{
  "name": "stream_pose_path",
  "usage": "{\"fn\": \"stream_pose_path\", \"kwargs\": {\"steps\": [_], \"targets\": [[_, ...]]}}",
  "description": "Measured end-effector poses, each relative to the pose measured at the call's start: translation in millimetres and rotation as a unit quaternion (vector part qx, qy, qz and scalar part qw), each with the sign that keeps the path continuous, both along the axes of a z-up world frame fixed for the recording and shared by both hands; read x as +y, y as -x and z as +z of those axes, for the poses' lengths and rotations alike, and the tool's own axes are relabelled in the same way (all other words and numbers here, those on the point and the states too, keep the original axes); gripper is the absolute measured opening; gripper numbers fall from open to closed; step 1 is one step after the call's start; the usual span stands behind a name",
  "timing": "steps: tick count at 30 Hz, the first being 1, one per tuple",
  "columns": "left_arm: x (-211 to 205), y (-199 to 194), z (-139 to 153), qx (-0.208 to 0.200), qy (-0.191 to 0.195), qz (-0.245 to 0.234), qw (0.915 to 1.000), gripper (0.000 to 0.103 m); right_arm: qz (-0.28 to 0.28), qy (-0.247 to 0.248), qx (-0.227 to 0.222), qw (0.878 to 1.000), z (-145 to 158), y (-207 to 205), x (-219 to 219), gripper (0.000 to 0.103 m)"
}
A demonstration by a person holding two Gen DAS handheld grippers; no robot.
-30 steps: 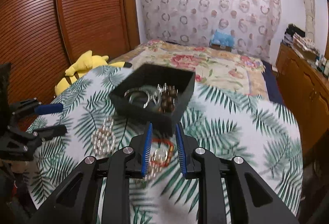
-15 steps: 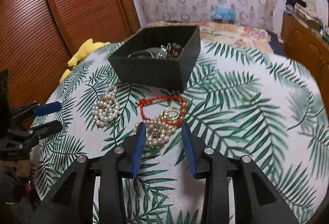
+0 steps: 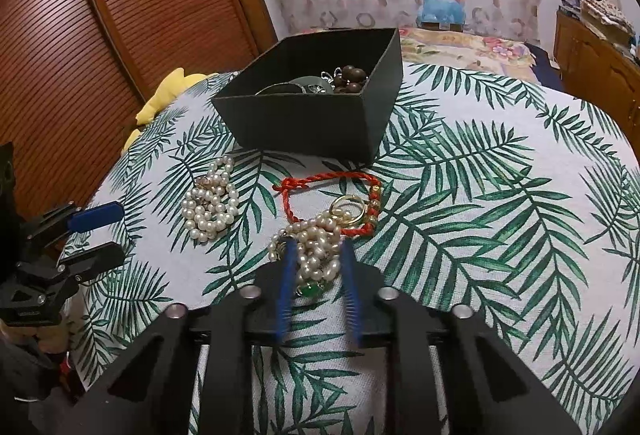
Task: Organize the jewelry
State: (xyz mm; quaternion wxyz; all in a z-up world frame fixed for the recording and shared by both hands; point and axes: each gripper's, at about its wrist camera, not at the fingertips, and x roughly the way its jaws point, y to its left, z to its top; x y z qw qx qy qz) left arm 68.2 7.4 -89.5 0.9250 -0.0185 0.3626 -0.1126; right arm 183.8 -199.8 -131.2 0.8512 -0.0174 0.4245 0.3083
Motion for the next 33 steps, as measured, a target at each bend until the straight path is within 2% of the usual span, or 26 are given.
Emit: {"fn": "stream_pose_path", "kwargs": {"steps": [3, 19, 33], "targets": [[0.1, -0.1, -1.4, 0.0, 0.0, 0.001, 1.0, 0.059, 0.001, 0.003, -0.007, 1.0, 4.0, 2.3, -2.0, 0.011], [2.8, -4.3, -2.8, 0.001, -0.002, 0.002, 1.0, 0.059, 0.003, -0.021, -0.092, 0.996, 69.1, 19.4, -15.6, 0.01], [-4.1, -10.4, -4.4, 0.007, -0.004, -0.004, 1.0, 0.059, 0.008, -0.035, -0.144, 0.989, 119.2, 33.3, -20.9, 0.01]]}}
